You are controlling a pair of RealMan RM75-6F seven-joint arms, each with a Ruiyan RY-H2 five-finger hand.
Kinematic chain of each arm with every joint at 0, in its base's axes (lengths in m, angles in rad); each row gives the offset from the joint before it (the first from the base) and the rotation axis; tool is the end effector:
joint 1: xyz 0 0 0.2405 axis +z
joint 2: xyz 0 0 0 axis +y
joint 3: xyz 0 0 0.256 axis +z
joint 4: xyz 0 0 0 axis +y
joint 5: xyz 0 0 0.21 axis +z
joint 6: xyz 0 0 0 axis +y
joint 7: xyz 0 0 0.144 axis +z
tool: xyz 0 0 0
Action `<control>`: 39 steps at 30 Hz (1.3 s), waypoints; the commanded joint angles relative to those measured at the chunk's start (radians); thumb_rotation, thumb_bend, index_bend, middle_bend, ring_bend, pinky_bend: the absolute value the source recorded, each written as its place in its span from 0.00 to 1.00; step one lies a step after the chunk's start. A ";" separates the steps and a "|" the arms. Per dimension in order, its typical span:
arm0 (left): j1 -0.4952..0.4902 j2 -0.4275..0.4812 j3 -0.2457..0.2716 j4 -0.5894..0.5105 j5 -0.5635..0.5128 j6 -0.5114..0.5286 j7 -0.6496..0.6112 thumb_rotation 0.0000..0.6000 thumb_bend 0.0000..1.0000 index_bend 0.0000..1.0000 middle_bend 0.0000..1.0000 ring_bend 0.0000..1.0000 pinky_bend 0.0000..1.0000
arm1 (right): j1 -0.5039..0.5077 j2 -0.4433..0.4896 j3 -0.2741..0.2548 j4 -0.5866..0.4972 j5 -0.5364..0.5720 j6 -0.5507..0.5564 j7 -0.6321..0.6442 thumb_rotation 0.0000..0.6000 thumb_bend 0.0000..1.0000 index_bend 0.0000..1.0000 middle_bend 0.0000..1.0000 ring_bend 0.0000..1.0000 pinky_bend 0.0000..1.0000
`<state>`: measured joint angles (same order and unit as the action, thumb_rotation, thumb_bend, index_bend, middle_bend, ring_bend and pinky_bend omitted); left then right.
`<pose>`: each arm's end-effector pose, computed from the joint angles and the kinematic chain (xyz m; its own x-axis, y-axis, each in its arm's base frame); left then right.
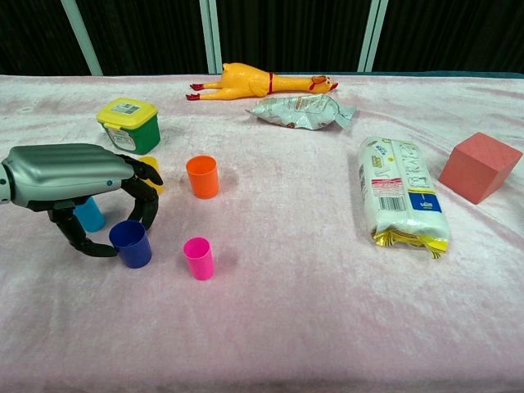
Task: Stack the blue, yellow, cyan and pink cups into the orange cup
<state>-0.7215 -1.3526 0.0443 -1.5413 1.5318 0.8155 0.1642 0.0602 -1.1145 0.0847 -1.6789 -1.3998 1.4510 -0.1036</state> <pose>-0.1881 0.2866 -0.0066 0.6979 0.3358 0.6326 0.6466 -0.6753 -0.3548 -0.3144 -0.1789 0.1595 0.4195 -0.0253 0.9074 -0.9019 0.1021 0.4197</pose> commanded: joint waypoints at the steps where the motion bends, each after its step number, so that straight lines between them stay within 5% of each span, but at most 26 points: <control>1: 0.000 -0.001 0.002 0.002 -0.001 0.000 0.000 1.00 0.25 0.45 0.51 0.11 0.14 | -0.001 0.000 0.000 -0.001 0.000 0.001 0.000 1.00 0.19 0.06 0.06 0.16 0.23; 23: 0.001 0.013 -0.011 -0.013 0.010 0.052 -0.042 1.00 0.25 0.45 0.51 0.11 0.14 | 0.001 0.000 -0.002 0.005 -0.007 0.002 -0.002 1.00 0.19 0.06 0.06 0.16 0.23; 31: -0.049 0.054 -0.102 -0.041 -0.038 0.050 -0.051 1.00 0.25 0.45 0.50 0.11 0.14 | 0.002 -0.001 0.002 0.004 0.002 -0.002 -0.005 1.00 0.19 0.06 0.06 0.16 0.23; 39: -0.132 -0.027 -0.196 0.084 -0.141 -0.023 -0.115 1.00 0.25 0.46 0.50 0.11 0.14 | 0.001 -0.001 0.000 0.004 0.002 -0.001 -0.009 1.00 0.19 0.06 0.06 0.16 0.23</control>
<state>-0.8322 -1.3567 -0.1349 -1.4836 1.4105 0.8146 0.0665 0.0615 -1.1160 0.0843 -1.6747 -1.3985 1.4506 -0.1130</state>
